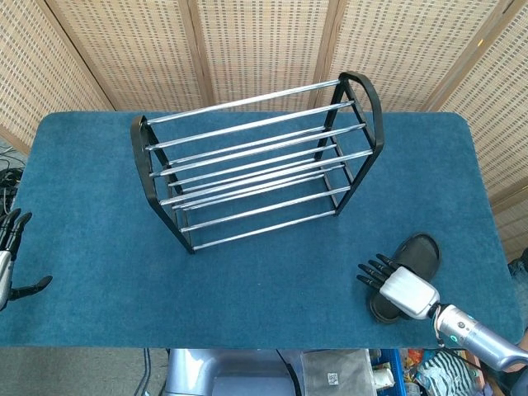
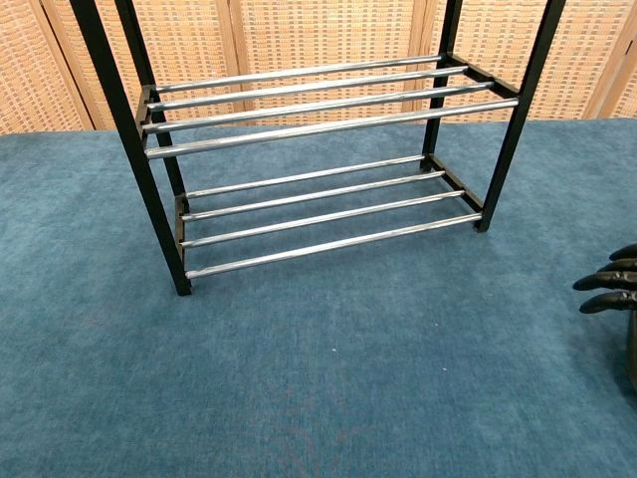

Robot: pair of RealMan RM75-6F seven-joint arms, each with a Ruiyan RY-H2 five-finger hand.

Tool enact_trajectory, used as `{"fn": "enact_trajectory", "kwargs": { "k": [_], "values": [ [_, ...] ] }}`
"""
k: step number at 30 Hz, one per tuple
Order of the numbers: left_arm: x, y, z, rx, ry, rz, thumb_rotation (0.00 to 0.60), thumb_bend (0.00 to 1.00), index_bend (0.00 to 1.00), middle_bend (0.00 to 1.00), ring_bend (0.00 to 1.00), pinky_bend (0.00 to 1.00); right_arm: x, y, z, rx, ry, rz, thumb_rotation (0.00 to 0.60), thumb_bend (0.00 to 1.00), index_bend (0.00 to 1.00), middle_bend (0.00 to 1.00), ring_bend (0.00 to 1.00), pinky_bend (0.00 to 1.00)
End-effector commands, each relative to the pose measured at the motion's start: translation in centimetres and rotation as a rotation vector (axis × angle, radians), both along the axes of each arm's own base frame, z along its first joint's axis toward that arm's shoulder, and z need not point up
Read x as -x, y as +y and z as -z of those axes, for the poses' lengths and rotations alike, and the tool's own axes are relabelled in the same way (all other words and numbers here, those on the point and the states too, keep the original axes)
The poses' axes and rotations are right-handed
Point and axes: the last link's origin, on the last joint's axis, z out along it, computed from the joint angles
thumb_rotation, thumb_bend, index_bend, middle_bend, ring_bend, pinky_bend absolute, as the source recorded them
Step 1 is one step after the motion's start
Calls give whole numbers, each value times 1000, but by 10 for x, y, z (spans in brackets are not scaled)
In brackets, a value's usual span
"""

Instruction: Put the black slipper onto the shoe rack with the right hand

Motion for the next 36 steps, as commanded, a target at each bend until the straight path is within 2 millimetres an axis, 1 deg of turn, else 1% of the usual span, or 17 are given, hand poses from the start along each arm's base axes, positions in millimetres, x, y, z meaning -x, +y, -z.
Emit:
{"fn": "enact_trajectory", "kwargs": {
  "k": [1,7,13,23,31,32,34,35,36],
  "values": [
    [0,0,0,1,2,0,600,125,0,0,0,0,7,0,2,-1,42,-42,600,0,0,0,0,0],
    [-1,0,2,4,6,0,600,125,0,0,0,0,22,2,1,1,121,-120,600,0,0,0,0,0],
    [-1,0,2,4,7,-1,600,125,0,0,0,0,32,4,-1,11,135,-119,600,0,0,0,0,0],
    [1,0,1,2,1,-4,600,125,0,0,0,0,36,4,15,-1,109,-134,600,0,0,0,0,0],
    [1,1,2,8,3,-5,600,124,0,0,0,0,41,0,21,2,106,-122,600,0,0,1,0,0],
    [0,1,2,7,3,-4,600,125,0,0,0,0,41,0,21,3,103,-123,600,0,15,17,0,0],
    [0,1,2,6,2,-6,600,125,0,0,0,0,41,-1,22,3,92,-128,600,0,111,106,31,13],
    [1,1,2,6,2,-7,600,125,0,0,0,0,40,0,22,2,81,-136,600,22,204,192,84,53],
    [1,1,2,6,1,-8,600,125,0,0,0,0,39,0,23,0,74,-143,600,58,273,255,134,98]
  ]
}}
